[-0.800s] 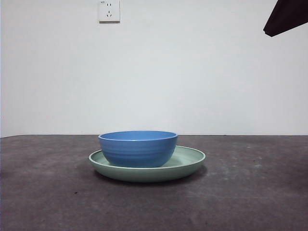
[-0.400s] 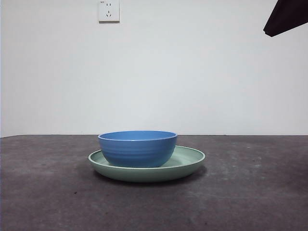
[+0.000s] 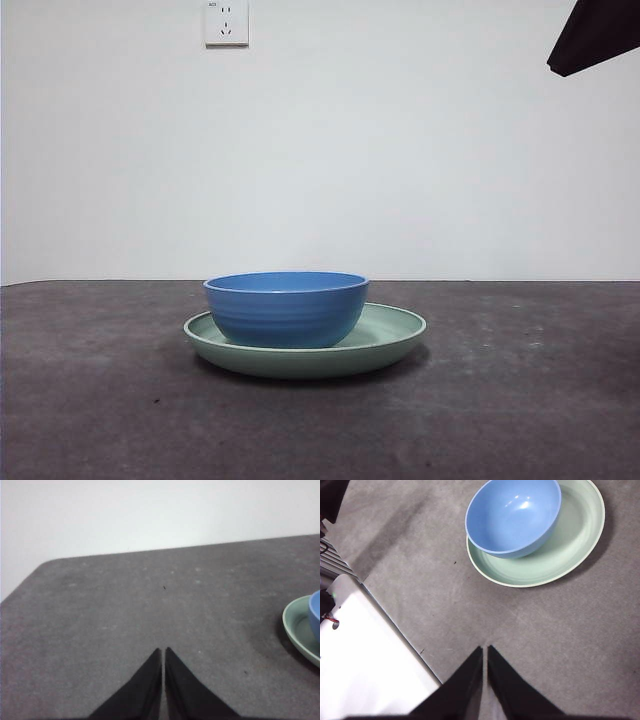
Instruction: Pick up the blue bowl, put it on the green plate, put it on desk
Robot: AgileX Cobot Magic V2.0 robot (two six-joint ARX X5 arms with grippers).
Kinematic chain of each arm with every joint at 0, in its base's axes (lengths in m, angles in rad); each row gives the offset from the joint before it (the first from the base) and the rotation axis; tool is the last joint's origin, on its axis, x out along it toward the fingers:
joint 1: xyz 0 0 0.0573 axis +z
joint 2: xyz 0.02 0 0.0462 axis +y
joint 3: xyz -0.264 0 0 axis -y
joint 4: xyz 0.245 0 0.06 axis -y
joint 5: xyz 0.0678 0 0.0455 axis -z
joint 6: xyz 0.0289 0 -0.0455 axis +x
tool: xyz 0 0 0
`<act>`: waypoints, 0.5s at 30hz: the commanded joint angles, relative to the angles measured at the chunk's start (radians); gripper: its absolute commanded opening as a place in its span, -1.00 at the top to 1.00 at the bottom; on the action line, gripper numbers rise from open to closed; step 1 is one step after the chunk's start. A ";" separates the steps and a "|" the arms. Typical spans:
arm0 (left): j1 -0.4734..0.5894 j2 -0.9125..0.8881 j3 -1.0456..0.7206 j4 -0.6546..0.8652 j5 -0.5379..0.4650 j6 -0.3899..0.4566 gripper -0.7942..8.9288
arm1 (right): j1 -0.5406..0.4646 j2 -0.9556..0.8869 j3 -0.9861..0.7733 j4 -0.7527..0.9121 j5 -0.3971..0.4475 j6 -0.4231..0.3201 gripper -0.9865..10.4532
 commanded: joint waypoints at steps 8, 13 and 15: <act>0.001 -0.001 -0.018 -0.076 -0.005 -0.024 0.82 | 0.005 0.006 0.016 0.010 -0.001 -0.011 0.81; 0.001 -0.001 -0.018 -0.076 -0.005 -0.028 0.82 | 0.005 0.006 0.016 0.010 -0.001 -0.011 0.81; 0.001 -0.001 -0.018 -0.076 -0.005 -0.028 0.82 | 0.005 0.006 0.016 0.010 -0.001 -0.011 0.81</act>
